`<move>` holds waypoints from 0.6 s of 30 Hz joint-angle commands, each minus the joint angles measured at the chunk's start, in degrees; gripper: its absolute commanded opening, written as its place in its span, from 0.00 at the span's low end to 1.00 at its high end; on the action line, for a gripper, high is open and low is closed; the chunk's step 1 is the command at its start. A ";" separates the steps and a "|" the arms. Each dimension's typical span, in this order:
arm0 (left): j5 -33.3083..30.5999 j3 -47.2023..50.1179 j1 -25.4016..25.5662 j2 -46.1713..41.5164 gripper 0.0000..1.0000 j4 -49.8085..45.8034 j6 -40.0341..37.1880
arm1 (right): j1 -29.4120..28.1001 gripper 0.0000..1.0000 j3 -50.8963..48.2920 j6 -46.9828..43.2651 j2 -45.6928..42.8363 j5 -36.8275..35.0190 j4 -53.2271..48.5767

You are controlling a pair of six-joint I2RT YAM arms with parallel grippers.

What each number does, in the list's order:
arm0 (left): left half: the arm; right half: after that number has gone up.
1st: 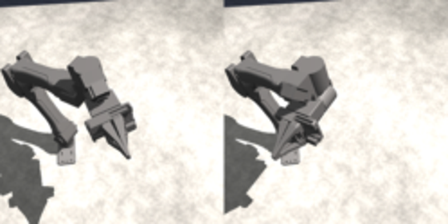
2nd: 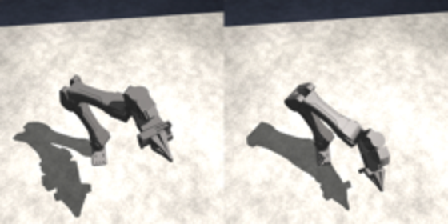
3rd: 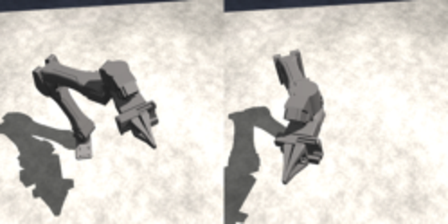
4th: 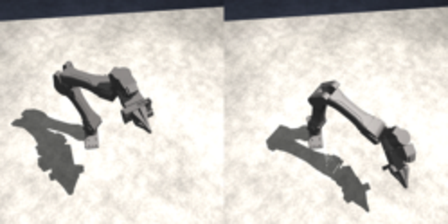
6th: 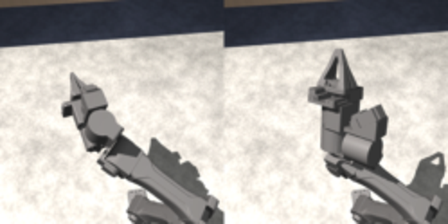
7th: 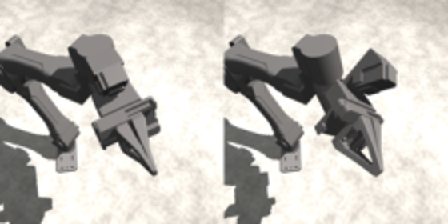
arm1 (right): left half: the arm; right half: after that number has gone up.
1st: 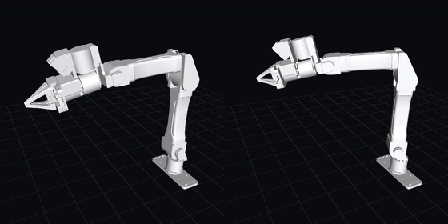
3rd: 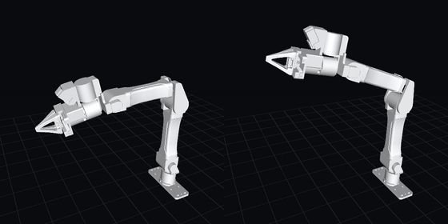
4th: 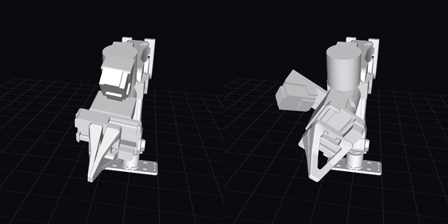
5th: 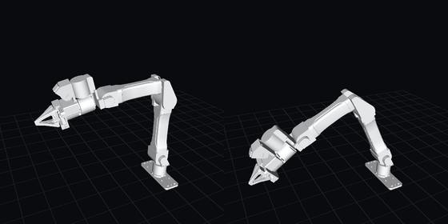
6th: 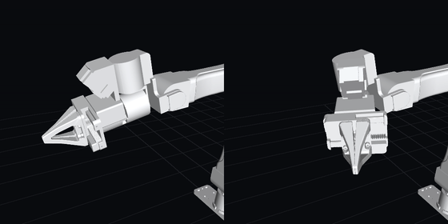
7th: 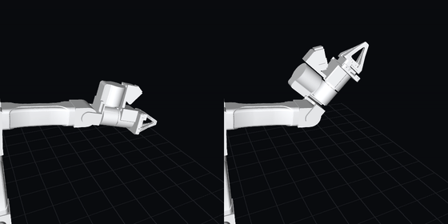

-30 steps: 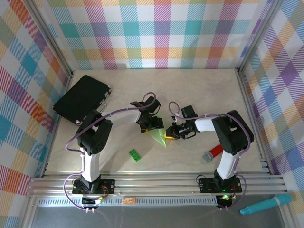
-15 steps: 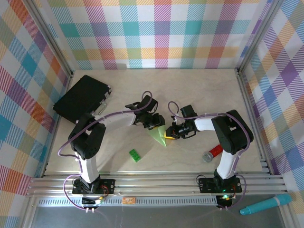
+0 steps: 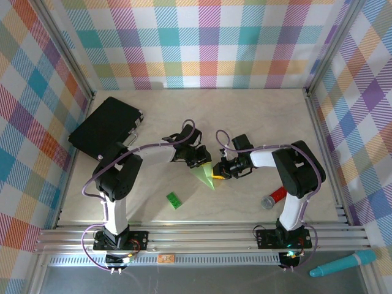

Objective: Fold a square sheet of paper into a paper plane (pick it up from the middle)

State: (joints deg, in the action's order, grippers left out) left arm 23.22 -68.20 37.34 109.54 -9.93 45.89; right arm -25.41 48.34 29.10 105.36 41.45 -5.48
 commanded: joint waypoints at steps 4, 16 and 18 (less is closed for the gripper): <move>0.40 0.44 -0.43 1.46 0.12 -0.43 0.70 | -0.30 0.13 0.71 -1.61 2.56 -1.07 -0.99; -0.17 0.18 -0.49 2.85 0.08 -2.14 0.52 | -0.25 0.12 0.88 -1.42 3.18 -1.88 -1.78; -0.34 0.10 -0.52 3.02 0.08 -2.61 0.51 | -0.25 0.13 0.97 -1.33 3.32 -1.81 -1.86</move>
State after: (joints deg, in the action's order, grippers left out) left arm 23.07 -68.05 37.30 111.79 -10.44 46.06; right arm -25.23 49.08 29.10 105.95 41.78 -6.59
